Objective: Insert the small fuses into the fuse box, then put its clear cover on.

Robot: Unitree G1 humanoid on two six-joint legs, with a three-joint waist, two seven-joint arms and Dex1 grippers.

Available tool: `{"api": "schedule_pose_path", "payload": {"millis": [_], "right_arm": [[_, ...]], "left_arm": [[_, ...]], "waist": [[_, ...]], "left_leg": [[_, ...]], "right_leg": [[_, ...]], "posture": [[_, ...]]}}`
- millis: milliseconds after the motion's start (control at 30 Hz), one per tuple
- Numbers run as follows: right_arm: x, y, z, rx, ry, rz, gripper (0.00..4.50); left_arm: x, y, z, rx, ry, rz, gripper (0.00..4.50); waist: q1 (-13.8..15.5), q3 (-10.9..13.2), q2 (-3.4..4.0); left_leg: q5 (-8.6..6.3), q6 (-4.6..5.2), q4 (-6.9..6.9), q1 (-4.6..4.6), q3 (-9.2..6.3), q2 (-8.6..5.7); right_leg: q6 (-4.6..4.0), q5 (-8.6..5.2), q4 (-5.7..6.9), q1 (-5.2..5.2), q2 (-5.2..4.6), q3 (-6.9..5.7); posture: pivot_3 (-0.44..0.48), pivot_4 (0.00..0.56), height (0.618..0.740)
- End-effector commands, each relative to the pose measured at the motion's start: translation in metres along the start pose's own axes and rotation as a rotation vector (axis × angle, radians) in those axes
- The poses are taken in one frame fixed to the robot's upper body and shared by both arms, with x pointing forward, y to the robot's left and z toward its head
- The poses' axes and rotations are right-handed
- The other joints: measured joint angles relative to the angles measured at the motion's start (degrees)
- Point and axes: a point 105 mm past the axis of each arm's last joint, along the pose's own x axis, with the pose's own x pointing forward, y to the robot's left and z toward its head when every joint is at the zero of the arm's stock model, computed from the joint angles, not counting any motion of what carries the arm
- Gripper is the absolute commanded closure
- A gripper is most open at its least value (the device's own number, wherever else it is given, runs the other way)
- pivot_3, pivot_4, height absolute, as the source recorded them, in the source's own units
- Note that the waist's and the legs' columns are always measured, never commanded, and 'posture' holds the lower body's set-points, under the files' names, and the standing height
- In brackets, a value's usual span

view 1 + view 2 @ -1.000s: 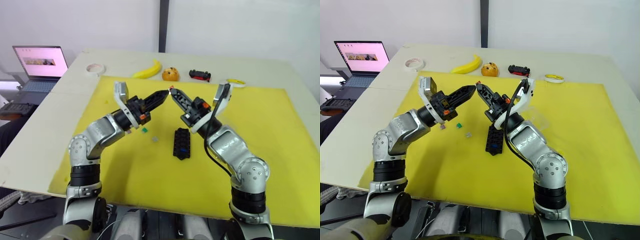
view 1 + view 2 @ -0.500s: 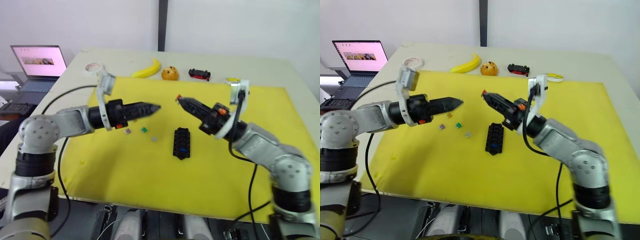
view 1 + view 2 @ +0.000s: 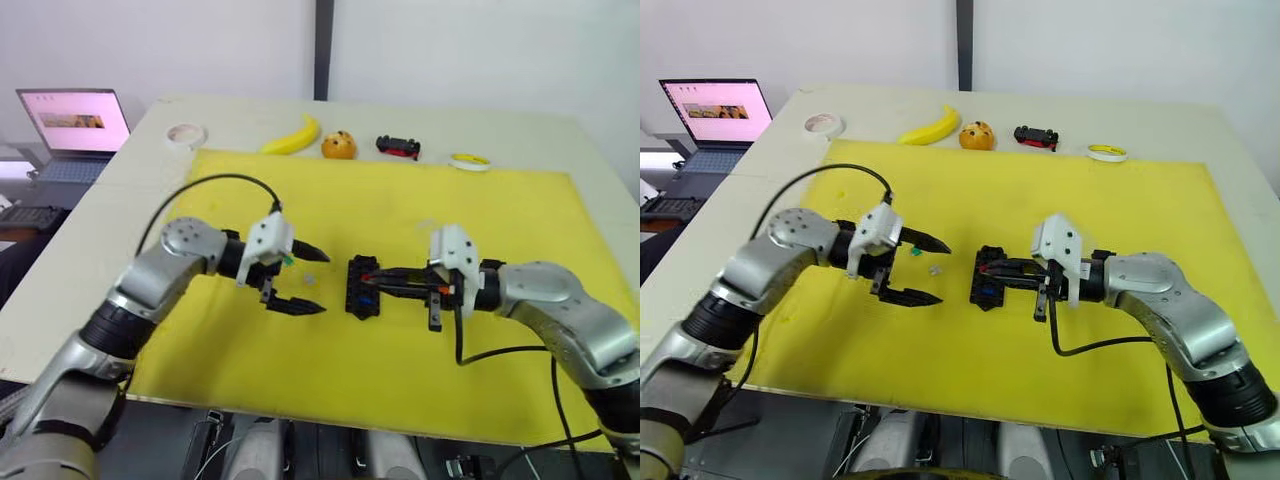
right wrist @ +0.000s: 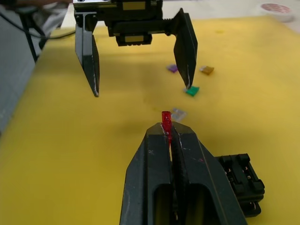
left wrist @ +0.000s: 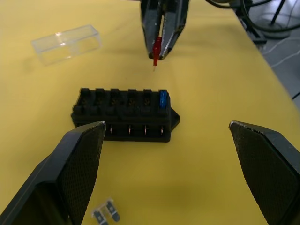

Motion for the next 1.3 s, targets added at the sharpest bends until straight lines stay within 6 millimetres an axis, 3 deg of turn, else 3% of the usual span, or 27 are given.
{"api": "schedule_pose_path", "payload": {"millis": [33,233,667,1300], "right_arm": [[0.001,-0.005,0.004,-0.089,-0.002,0.002,4.50],[0.003,-0.006,-0.007,-0.109,0.027,0.012,4.50],[-0.002,-0.008,-0.023,-0.104,0.069,-0.009,4.50],[-0.001,-0.010,-0.025,-0.095,0.066,-0.029,4.50]], "left_arm": [[0.006,0.002,0.002,0.080,0.006,0.002,0.05],[0.013,0.008,-0.007,0.074,0.016,0.019,0.05],[0.018,0.007,-0.004,0.100,0.002,0.016,0.05],[0.018,0.007,-0.001,0.103,-0.007,0.014,0.05]], "waist": [[0.05,0.00,0.01],[0.99,0.00,0.01],[1.03,0.00,0.01],[1.01,0.00,0.02]], "left_leg": [[0.00,0.00,0.01,-0.02,-0.01,0.00],[0.00,-0.01,0.06,-0.01,-0.04,0.00],[0.01,-0.01,0.11,-0.01,-0.04,-0.01],[0.02,-0.03,0.19,0.01,-0.04,-0.01]], "right_leg": [[0.01,0.00,0.01,-0.02,0.00,-0.01],[0.02,0.01,0.10,-0.03,0.00,-0.05],[0.03,0.02,0.15,0.00,0.04,-0.09],[0.04,0.02,0.24,0.01,0.15,-0.10]], "posture": [[0.000,0.150,0.740],[0.000,0.150,0.740],[0.000,0.150,0.740],[0.000,0.150,0.740]]}}
